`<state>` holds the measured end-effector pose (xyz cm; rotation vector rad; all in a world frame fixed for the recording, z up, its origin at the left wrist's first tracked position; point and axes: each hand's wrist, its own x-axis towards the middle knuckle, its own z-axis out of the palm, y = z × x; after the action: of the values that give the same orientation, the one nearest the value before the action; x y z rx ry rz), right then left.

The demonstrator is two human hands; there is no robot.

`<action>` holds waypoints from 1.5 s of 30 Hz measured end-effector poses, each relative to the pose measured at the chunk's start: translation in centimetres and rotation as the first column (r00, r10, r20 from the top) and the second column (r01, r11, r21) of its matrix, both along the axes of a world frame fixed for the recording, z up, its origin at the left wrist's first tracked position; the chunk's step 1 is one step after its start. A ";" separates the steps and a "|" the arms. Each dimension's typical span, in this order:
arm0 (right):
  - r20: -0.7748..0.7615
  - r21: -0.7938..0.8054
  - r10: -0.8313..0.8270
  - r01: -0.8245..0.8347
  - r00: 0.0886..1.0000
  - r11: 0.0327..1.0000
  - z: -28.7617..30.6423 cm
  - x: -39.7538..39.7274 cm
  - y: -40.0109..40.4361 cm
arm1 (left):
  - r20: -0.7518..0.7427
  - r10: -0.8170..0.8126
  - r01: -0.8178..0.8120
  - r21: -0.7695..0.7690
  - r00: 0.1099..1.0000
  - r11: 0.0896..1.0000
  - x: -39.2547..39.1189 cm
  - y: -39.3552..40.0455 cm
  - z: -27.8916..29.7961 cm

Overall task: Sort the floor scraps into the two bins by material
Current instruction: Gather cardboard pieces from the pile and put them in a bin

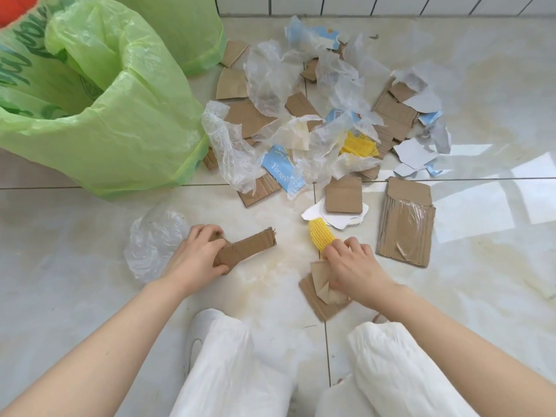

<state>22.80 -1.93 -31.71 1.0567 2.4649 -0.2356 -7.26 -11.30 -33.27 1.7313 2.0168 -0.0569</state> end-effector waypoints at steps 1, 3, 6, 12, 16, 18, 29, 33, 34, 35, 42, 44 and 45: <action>-0.031 0.003 -0.065 0.065 0.997 0.998 0.2 -0.1 0.5 | -0.012 -0.002 0.002 -0.003 1.000 1.000 0.2 0.3 0.1; -0.090 -0.053 -0.175 0.171 0.980 0.984 0.8 -0.1 1.4 | -0.023 -0.003 0.003 -0.004 1.000 1.000 0.6 0.8 0.2; -0.166 -0.103 -0.215 0.200 0.962 0.974 1.5 0.1 1.9 | -0.026 -0.004 0.004 -0.019 1.000 1.000 1.4 1.2 0.2; -0.183 -0.086 -0.036 0.020 0.982 0.996 0.4 1.0 0.3 | 0.014 0.014 -0.013 -0.047 1.000 0.999 2.5 0.9 -0.1; -0.124 -0.054 0.001 -0.008 0.992 0.999 -0.5 0.7 0.1 | 0.045 0.021 -0.020 -0.019 0.999 1.000 2.9 0.9 0.0; -0.124 -0.018 -0.016 0.014 0.992 1.000 -0.6 0.5 0.3 | 0.070 0.033 -0.033 -0.003 0.997 0.999 3.1 1.0 0.0; -0.025 -0.056 -0.095 0.094 0.995 0.994 -0.6 0.3 1.9 | 0.247 0.148 -0.124 -0.112 0.958 0.986 4.2 3.0 0.9; -0.019 -0.117 -0.175 0.171 0.984 0.978 0.0 0.8 2.3 | 0.193 0.155 -0.119 -0.184 0.969 0.976 4.0 3.7 1.0; -0.021 -0.147 -0.201 0.196 0.979 0.970 0.1 0.9 2.4 | 0.184 0.157 -0.117 -0.208 0.970 0.971 3.8 3.8 1.0; -0.029 -0.176 -0.231 0.222 0.973 0.959 0.2 1.2 2.6 | 0.181 0.162 -0.120 -0.224 0.970 0.967 3.5 3.8 0.9; -0.141 -0.640 -0.738 0.507 0.660 0.577 2.7 2.7 5.9 | 0.362 0.304 -0.226 -0.243 0.881 0.943 2.7 5.5 1.7; -0.210 -0.688 -0.851 0.545 0.481 0.479 3.1 3.0 7.7 | 0.422 0.294 -0.233 -0.191 0.857 0.954 3.2 6.9 2.2; -0.244 -0.676 -0.868 0.567 0.432 0.471 3.3 3.0 8.7 | 0.440 0.276 -0.233 -0.150 0.855 0.961 3.5 7.7 2.4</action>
<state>25.78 6.73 -28.46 1.9856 1.8876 -1.6239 -3.78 -3.55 -30.87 1.2569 1.8300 0.3148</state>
